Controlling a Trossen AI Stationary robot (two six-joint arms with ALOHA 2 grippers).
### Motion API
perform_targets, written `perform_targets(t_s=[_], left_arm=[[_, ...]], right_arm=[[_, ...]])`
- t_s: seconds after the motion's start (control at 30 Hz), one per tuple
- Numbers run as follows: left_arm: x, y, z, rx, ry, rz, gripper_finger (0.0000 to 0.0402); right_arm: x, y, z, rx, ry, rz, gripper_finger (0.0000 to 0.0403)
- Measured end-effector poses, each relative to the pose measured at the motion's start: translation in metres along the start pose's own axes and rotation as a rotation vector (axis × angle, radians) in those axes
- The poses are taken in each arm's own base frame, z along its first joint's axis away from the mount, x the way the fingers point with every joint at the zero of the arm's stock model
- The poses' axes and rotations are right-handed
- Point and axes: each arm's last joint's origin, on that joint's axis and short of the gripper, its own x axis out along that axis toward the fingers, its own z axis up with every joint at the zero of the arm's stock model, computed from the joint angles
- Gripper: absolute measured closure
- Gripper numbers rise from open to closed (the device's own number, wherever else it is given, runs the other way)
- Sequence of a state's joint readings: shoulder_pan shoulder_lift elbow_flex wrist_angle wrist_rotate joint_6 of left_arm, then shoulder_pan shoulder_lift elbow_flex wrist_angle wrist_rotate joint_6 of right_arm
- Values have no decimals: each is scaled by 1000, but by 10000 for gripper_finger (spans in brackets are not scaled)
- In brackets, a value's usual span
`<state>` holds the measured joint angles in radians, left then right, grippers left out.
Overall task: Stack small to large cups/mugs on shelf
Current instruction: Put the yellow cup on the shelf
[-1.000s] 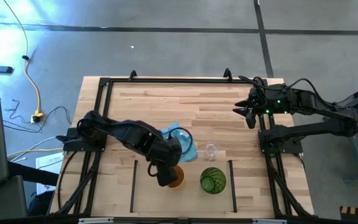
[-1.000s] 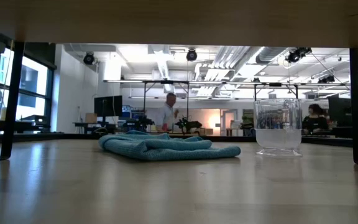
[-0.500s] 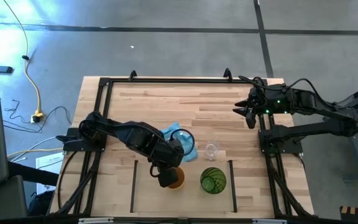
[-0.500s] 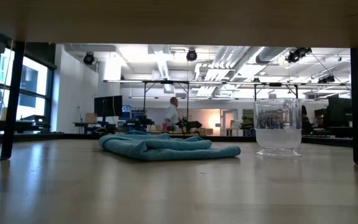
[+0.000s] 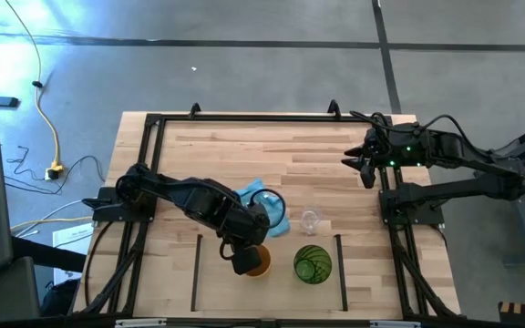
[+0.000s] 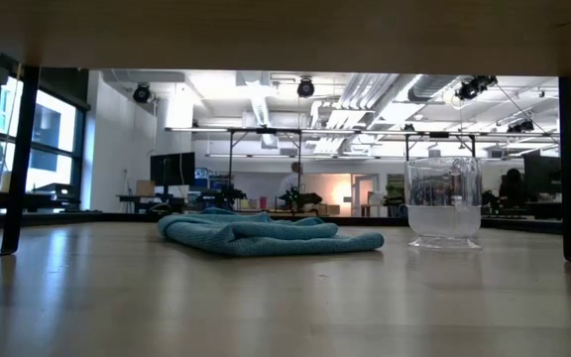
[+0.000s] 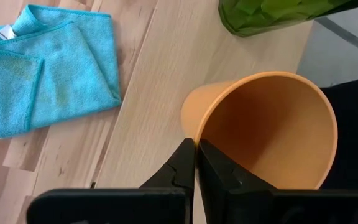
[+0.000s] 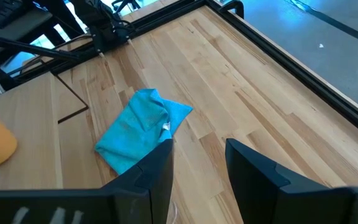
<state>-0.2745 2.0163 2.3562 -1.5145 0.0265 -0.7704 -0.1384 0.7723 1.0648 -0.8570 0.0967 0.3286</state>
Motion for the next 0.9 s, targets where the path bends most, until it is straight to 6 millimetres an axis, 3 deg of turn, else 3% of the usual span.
perform_targets(t_s=[0.9], left_arm=[[5, 0, 1, 32, 2, 19, 402]], right_arm=[[0, 0, 0, -1, 0, 0, 265]])
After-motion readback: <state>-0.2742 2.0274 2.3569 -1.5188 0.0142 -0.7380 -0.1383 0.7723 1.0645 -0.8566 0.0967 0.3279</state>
